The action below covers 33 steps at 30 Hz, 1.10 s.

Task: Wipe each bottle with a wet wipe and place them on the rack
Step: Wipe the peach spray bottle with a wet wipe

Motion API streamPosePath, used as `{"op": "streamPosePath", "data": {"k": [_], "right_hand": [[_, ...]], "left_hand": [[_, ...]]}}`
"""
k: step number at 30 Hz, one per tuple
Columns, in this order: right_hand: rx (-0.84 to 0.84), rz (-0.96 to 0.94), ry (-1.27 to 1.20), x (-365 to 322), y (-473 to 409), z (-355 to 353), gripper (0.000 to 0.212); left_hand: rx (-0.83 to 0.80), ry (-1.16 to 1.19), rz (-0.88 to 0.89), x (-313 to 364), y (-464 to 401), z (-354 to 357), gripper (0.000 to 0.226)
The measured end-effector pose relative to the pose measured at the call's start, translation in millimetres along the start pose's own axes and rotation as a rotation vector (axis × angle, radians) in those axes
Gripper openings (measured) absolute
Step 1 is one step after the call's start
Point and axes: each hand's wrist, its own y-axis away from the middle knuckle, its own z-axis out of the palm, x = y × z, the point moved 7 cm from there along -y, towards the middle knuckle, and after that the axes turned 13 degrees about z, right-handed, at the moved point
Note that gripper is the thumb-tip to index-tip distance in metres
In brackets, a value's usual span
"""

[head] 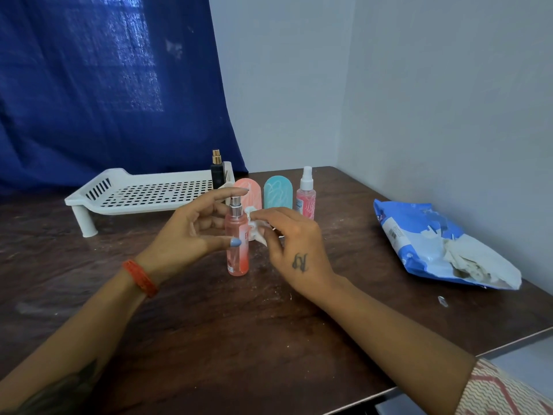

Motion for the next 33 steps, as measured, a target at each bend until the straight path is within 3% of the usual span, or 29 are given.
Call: {"op": "streamPosePath", "data": {"k": [6,17,22,28,33], "right_hand": [[-0.023,0.057,-0.057,3.6,-1.1,2.3,0.023],[0.041,-0.135,-0.005,-13.9,7.3,-6.2,0.017],[0.039,-0.213,0.055,-30.1,11.4,-6.7,0.032],[0.020,-0.215,0.152,-32.0,11.6,0.6,0.027],[0.027,-0.173,0.046,-31.0,8.3,-7.7,0.036]], "left_hand": [[-0.038,0.014,-0.018,-0.8,-0.2,0.9,0.072],[-0.009,-0.042,-0.008,-0.8,0.4,-0.4,0.073],[0.009,-0.074,0.024,1.9,-0.8,1.5,0.071],[0.029,-0.091,0.039,5.8,0.3,2.5,0.068],[0.024,-0.070,0.044,3.0,-0.1,2.3,0.071]]}}
